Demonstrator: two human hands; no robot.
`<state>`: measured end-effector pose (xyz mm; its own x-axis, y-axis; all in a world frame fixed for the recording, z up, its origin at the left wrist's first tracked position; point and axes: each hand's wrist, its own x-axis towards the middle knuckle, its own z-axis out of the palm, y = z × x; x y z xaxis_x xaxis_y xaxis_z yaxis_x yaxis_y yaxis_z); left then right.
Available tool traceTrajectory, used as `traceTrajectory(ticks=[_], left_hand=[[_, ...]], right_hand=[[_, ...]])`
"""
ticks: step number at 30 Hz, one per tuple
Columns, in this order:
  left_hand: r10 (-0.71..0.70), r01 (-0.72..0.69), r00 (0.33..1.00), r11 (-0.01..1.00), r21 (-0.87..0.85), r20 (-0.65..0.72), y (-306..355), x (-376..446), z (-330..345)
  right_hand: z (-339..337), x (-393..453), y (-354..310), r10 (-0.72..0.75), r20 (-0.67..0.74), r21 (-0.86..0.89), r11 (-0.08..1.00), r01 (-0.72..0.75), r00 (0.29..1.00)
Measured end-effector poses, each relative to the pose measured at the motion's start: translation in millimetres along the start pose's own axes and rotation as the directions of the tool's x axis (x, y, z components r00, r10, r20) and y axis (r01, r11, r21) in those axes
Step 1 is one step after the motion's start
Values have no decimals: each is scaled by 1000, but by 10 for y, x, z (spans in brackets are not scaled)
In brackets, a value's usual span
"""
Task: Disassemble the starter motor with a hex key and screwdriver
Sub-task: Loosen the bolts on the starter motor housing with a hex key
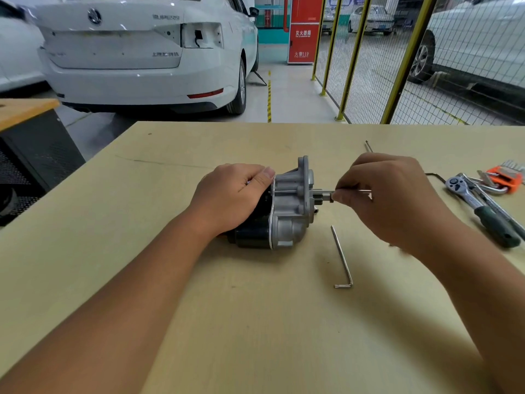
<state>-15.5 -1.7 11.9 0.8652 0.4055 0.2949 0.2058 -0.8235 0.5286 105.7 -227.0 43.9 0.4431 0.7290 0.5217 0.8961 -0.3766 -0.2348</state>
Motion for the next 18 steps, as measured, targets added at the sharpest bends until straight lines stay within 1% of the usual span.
traceTrajectory(ticks=[5, 11, 13, 15, 18], left_hand=[[8, -8, 1000, 1000, -6, 9, -21, 6, 4], [29, -27, 999, 997, -77, 21, -41, 6, -10], [26, -24, 999, 995, -98, 24, -37, 1, -19], [26, -22, 999, 994, -106, 34, -35, 0, -24], [29, -23, 998, 993, -117, 47, -45, 7, -30]], right_hand=[[14, 18, 29, -12, 11, 35, 999, 12, 1000], [26, 9, 62, -6, 54, 30, 1000, 5, 999], [27, 7, 57, 0, 58, -24, 1000, 2, 998], [15, -5, 37, 21, 42, -128, 992, -15, 999], [3, 0, 5, 43, 10, -167, 985, -41, 999]])
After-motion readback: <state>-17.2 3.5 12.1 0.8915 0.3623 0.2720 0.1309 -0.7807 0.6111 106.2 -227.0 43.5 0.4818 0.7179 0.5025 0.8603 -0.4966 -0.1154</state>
